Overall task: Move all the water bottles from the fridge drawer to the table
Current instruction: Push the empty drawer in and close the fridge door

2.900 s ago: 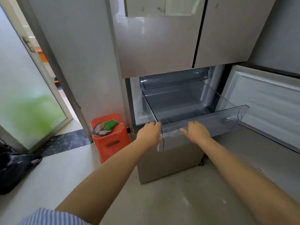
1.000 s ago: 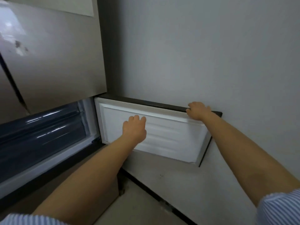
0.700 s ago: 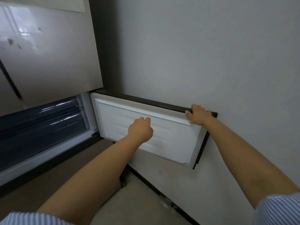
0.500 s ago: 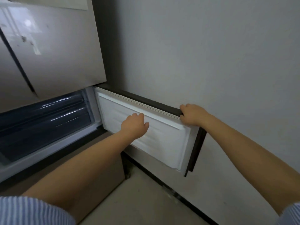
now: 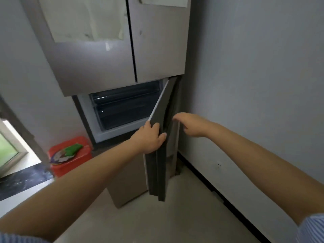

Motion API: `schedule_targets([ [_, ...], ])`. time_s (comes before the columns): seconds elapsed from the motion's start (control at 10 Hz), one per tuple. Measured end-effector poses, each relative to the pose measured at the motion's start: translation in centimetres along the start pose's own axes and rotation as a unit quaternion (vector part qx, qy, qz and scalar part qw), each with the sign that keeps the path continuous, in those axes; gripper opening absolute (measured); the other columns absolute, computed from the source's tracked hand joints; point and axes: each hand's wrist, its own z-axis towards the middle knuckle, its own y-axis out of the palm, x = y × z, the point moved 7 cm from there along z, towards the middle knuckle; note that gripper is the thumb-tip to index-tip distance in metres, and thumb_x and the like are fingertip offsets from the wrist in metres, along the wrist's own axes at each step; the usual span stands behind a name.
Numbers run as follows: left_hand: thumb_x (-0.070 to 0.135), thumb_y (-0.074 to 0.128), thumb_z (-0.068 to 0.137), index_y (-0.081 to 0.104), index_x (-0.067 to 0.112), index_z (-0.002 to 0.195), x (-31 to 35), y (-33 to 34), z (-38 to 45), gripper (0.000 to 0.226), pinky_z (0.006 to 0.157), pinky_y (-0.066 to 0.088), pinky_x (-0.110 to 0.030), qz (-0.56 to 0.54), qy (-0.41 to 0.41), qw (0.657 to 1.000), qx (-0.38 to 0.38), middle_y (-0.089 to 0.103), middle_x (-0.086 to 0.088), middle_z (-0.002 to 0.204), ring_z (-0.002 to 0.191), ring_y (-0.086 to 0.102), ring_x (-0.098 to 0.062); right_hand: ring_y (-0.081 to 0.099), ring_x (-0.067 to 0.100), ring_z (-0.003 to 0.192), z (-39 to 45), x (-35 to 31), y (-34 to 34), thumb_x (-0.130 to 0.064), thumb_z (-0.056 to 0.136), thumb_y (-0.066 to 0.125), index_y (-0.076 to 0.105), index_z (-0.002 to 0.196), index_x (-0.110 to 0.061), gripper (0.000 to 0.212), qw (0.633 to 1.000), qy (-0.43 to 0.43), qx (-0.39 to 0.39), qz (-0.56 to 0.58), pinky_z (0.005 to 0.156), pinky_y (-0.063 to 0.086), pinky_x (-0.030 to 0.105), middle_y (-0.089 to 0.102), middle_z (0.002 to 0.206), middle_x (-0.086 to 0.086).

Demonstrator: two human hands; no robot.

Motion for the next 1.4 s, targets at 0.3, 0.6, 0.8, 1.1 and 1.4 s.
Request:
schedule_targets([
  [0.3,0.017,0.036,0.099,0.006,0.009,0.152,-16.7,-3.2,-0.1,0.061,0.121,0.006,-0.040,0.152,-0.133,0.979,0.034,-0.006,-0.011,0.161,0.149,-0.006,-0.024,-0.003,0.021,0.149,14.3,-12.0,4.3,-0.022,0.095,0.048,0.004,0.151,-0.016,0.072,0.989,-0.109,-0.024,-0.101,0.120,0.008,0.043,-0.003,0.161,0.001],
  [0.6,0.012,0.044,0.095,0.004,0.020,0.152,-28.8,-6.4,5.4,0.070,0.120,-0.003,-0.043,0.228,-0.232,0.940,0.104,-0.015,-0.009,0.160,0.148,-0.015,-0.025,0.026,0.027,0.143,28.2,-16.5,4.0,-0.023,0.054,0.088,0.042,0.140,-0.013,0.097,0.932,-0.191,0.238,-0.193,0.108,0.036,0.049,0.038,0.150,0.012],
  [0.8,0.031,0.034,0.100,-0.001,0.014,0.152,-34.1,-9.4,7.1,0.065,0.118,-0.012,-0.037,0.229,-0.283,0.902,0.233,-0.012,-0.011,0.160,0.144,-0.021,-0.025,-0.026,0.022,0.144,34.0,-16.6,3.6,-0.038,0.026,0.093,0.036,0.129,-0.012,0.121,0.897,-0.236,0.337,-0.160,0.090,0.043,0.065,-0.007,0.159,0.012],
  [1.1,0.032,0.007,0.100,0.023,0.003,0.142,-35.1,-13.8,10.1,0.054,0.118,-0.015,-0.028,0.347,-0.094,0.814,0.457,0.037,-0.019,0.149,0.145,-0.025,-0.014,-0.025,0.020,0.144,35.3,-16.1,4.0,-0.046,0.034,0.090,0.029,0.138,-0.012,0.126,0.889,-0.241,0.369,-0.124,0.092,0.040,0.064,-0.026,0.156,0.004],
  [1.4,0.027,0.026,0.096,-0.007,0.010,0.151,-33.2,-15.4,13.6,0.066,0.121,-0.006,-0.033,0.391,0.092,0.727,0.556,-0.020,-0.003,0.159,0.148,-0.016,-0.016,0.068,0.039,0.100,31.6,-15.4,-2.4,-0.019,0.063,0.066,0.067,0.104,0.003,0.047,0.855,-0.314,0.410,-0.053,0.079,0.054,0.056,0.071,0.109,0.022],
])
